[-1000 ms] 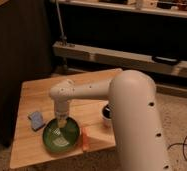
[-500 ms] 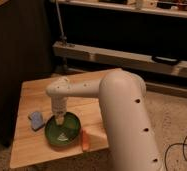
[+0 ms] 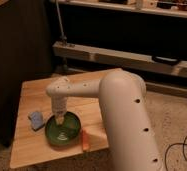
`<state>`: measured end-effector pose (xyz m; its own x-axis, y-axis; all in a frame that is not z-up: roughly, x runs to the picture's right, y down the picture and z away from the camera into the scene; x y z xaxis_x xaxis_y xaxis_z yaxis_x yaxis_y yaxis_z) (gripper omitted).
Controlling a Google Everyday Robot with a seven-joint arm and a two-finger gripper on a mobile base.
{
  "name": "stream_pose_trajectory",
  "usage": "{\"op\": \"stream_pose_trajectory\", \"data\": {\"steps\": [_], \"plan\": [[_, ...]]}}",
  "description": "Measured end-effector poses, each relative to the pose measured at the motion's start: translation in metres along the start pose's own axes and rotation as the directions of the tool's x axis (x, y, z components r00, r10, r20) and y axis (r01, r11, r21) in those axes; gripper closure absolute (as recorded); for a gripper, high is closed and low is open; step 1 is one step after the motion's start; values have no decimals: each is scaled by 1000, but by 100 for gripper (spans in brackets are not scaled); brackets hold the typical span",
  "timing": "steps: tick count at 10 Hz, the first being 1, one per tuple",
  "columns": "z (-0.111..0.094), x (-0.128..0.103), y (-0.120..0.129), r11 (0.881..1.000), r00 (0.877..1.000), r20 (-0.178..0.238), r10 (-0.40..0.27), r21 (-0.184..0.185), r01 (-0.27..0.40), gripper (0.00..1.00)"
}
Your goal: Push the ceramic bowl across the table
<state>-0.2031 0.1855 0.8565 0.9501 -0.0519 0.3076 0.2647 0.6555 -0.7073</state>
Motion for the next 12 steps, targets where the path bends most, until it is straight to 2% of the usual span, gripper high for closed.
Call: {"op": "stream_pose_trajectory", "data": {"steps": [9,10,12], "plan": [[0,2,0,1000,1000,-1,3,0,-3,98],[0,2,0,1000,1000,-1,3,0,-3,92],[0,2,0,1000,1000,-1,3,0,-3,70]]}}
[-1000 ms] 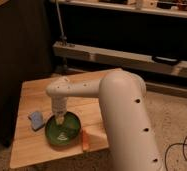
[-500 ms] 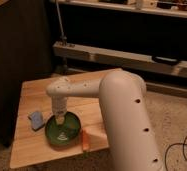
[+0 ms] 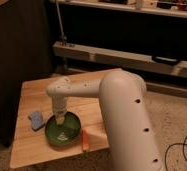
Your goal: Push the ceramic bowl across the table
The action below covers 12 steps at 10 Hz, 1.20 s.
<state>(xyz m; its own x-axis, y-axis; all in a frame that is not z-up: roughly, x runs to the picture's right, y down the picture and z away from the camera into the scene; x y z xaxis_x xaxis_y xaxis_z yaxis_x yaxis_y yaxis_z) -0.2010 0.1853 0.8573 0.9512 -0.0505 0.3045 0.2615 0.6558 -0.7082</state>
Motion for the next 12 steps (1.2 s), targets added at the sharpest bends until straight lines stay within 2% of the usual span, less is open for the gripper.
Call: {"op": "stream_pose_trajectory", "data": {"steps": [2,3,5,7,9,11,12], "plan": [[0,0,0,1000,1000,0,0,0,0,50],[0,0,0,1000,1000,0,0,0,0,47],[-3,1,1,1000,1000,-6,0,-1,0,46],[-24,0,3,1000,1000,-8,5,0,-5,48],[-32,-5,9,1000,1000,-17,-7,5,7,66],[-24,-4,10,1000,1000,-18,-6,19,6,84],[-9,-2,11,1000,1000,-19,-3,15,4,95]]}}
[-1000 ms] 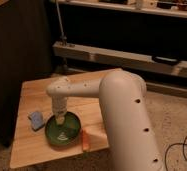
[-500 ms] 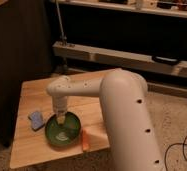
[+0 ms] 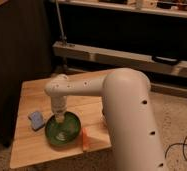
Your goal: Push the ceramic bowl across the table
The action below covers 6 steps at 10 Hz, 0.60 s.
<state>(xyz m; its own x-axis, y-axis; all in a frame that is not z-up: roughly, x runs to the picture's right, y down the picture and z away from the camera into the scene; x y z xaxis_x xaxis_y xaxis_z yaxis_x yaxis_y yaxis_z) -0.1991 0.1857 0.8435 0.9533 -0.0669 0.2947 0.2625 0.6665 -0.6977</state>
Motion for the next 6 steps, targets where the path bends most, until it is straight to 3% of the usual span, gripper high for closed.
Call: {"op": "stream_pose_trajectory", "data": {"steps": [2,6], "plan": [[14,-3,-3,1000,1000,9,21,16,-21,100],[10,-2,2,1000,1000,-6,6,9,-6,100]]}}
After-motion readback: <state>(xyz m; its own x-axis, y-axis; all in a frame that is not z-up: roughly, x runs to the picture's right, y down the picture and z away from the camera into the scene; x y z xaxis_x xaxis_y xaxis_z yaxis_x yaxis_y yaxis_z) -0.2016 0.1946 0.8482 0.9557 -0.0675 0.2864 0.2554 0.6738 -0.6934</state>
